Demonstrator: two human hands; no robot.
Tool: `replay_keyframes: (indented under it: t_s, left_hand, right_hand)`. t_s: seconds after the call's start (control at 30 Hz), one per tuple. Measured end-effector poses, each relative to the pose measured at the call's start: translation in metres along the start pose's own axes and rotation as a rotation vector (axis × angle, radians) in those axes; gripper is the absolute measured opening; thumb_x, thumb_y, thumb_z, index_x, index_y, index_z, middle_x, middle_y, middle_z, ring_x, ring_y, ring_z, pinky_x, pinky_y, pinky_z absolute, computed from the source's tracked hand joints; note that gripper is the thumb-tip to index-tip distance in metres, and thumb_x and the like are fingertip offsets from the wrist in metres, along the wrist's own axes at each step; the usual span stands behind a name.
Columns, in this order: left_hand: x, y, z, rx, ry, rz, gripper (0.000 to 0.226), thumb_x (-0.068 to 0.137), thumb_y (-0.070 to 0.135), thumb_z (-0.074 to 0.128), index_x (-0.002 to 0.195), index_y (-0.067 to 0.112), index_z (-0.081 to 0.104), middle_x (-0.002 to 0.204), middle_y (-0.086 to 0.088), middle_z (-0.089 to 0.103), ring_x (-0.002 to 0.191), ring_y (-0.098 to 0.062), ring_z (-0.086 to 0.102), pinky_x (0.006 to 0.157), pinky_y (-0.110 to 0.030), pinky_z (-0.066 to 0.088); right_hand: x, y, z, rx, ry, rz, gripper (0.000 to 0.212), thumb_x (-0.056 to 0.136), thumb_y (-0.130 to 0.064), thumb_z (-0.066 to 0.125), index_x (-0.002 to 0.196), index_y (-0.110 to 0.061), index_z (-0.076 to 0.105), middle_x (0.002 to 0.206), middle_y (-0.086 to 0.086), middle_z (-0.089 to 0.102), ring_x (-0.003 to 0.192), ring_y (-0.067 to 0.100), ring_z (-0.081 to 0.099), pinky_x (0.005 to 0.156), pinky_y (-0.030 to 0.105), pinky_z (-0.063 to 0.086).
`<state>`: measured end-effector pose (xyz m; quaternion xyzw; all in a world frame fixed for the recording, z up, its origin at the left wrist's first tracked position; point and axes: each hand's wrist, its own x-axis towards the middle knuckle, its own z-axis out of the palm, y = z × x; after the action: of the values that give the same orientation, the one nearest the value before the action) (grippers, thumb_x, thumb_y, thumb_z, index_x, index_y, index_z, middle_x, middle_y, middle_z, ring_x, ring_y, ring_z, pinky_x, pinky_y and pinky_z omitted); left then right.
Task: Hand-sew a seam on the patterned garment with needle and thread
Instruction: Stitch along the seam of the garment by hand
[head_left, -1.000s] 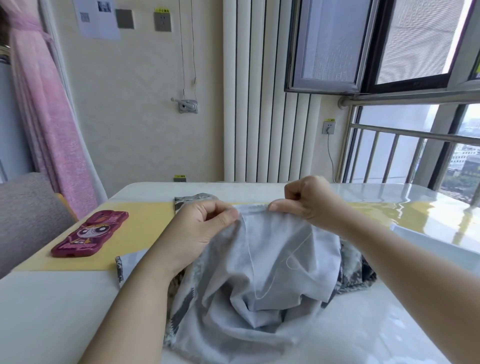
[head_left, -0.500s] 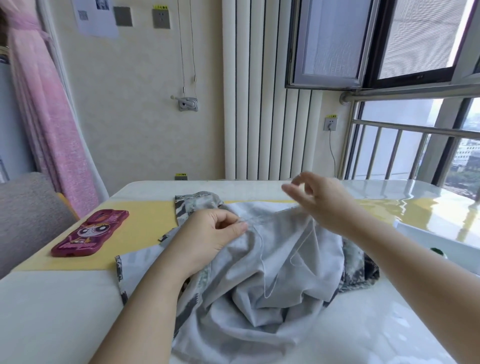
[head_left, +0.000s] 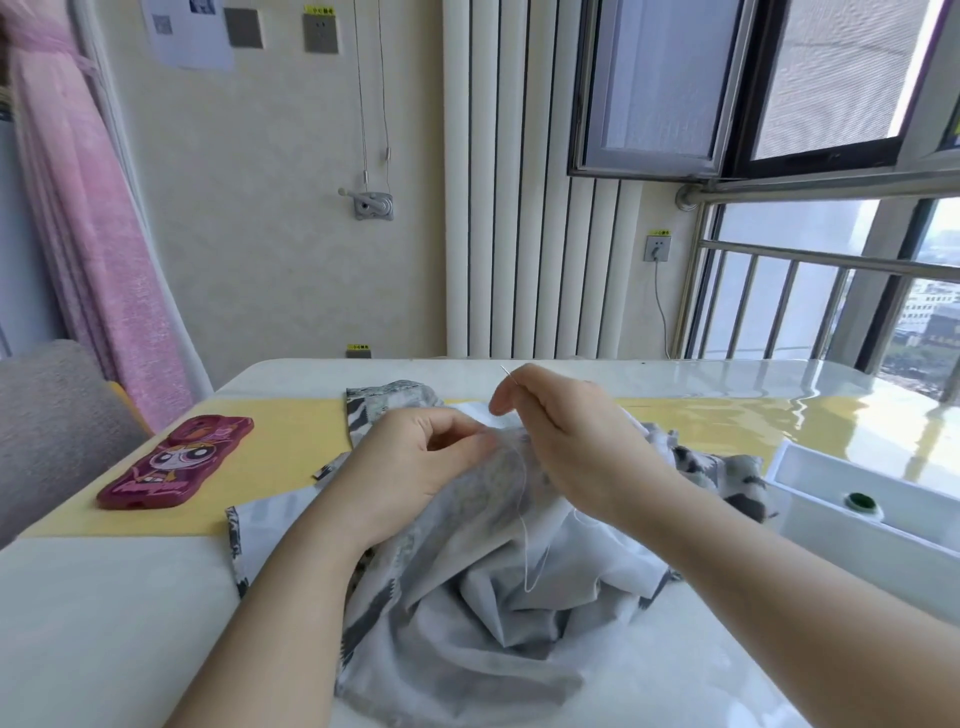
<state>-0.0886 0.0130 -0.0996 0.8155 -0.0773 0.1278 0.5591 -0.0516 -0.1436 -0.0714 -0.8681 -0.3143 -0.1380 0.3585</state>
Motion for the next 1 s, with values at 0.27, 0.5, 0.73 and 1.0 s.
replay_keyframes:
  t_s: [0.27, 0.5, 0.73, 1.0]
  left_hand:
    - [0.002, -0.002, -0.002, -0.015, -0.005, 0.105, 0.004, 0.083, 0.022, 0.07, 0.083, 0.023, 0.074, 0.084, -0.002, 0.072, 0.076, -0.009, 0.058, 0.076, -0.024, 0.046]
    - [0.001, -0.004, -0.005, 0.182, 0.004, 0.148, 0.027, 0.077, 0.029, 0.076, 0.088, 0.037, 0.053, 0.08, 0.018, 0.051, 0.061, -0.005, 0.042, 0.065, -0.022, 0.038]
    - [-0.001, 0.002, -0.002, 0.131, -0.027, 0.181, 0.016, 0.07, 0.042, 0.067, 0.078, 0.032, 0.058, 0.072, 0.02, 0.055, 0.06, -0.008, 0.041, 0.063, -0.025, 0.037]
    - [-0.001, -0.002, -0.004, 0.065, -0.092, -0.012, 0.019, 0.079, 0.049, 0.068, 0.092, 0.036, 0.06, 0.089, 0.0, 0.074, 0.081, -0.019, 0.063, 0.089, -0.041, 0.047]
  right_hand:
    - [0.006, 0.005, -0.001, 0.28, -0.131, 0.136, 0.028, 0.099, -0.016, 0.037, 0.084, -0.019, 0.061, 0.064, 0.01, 0.068, 0.063, 0.017, 0.069, 0.072, 0.027, 0.053]
    - [0.009, 0.012, -0.009, 0.27, -0.019, 0.134, 0.031, 0.097, -0.014, 0.041, 0.079, -0.025, 0.063, 0.068, 0.005, 0.069, 0.078, 0.026, 0.07, 0.08, 0.051, 0.054]
    - [0.01, 0.013, -0.011, 0.247, -0.018, 0.141, 0.032, 0.097, -0.013, 0.041, 0.078, -0.026, 0.063, 0.069, 0.002, 0.069, 0.074, 0.02, 0.07, 0.08, 0.047, 0.055]
    - [0.012, 0.011, -0.013, 0.141, 0.0, 0.097, 0.028, 0.098, -0.016, 0.041, 0.086, -0.026, 0.065, 0.073, -0.01, 0.063, 0.059, 0.005, 0.053, 0.053, 0.014, 0.039]
